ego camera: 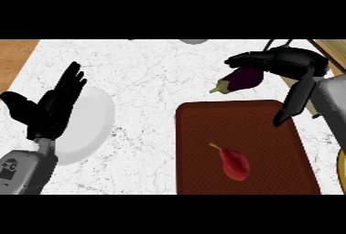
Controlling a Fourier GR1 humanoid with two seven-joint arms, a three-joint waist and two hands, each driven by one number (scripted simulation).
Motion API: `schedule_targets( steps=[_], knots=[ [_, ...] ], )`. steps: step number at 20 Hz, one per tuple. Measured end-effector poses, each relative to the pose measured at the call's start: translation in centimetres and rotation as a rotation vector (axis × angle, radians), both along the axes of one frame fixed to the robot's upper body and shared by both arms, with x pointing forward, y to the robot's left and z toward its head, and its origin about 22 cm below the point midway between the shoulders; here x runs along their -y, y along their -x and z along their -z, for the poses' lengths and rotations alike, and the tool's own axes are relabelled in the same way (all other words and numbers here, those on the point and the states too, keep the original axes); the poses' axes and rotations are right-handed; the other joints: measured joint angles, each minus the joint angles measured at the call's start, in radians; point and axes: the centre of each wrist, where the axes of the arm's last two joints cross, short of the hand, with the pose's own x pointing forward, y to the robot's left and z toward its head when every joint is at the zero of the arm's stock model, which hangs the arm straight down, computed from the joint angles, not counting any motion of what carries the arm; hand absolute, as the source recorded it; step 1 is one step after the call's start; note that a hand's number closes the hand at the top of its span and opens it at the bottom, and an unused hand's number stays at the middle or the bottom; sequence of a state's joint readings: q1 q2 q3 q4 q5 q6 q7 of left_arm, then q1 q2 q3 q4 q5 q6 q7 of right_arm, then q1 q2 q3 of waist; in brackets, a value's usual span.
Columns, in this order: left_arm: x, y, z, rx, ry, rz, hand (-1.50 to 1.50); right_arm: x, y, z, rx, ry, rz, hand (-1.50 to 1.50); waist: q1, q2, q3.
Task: Pick the eggplant from the tray and place it in the tiered shelf
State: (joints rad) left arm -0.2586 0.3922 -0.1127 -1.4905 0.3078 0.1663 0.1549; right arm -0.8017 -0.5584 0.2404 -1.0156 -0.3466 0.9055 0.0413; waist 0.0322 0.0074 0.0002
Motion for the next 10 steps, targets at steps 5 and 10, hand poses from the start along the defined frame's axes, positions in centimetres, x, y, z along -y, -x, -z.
schedule_targets(
  steps=[5,10],
  knots=[
    [0.1,-0.1,0.1,-0.012,0.001,0.000,0.00,-4.0,1.1,-5.6,0.235,0.360,-0.156,-1.50,-0.004,-0.006,0.000],
    [-0.1,-0.2,0.2,-0.016,0.002,-0.012,0.00,-8.3,3.6,-5.4,0.450,0.593,-0.234,-1.50,-0.014,-0.006,0.001]
  ],
)
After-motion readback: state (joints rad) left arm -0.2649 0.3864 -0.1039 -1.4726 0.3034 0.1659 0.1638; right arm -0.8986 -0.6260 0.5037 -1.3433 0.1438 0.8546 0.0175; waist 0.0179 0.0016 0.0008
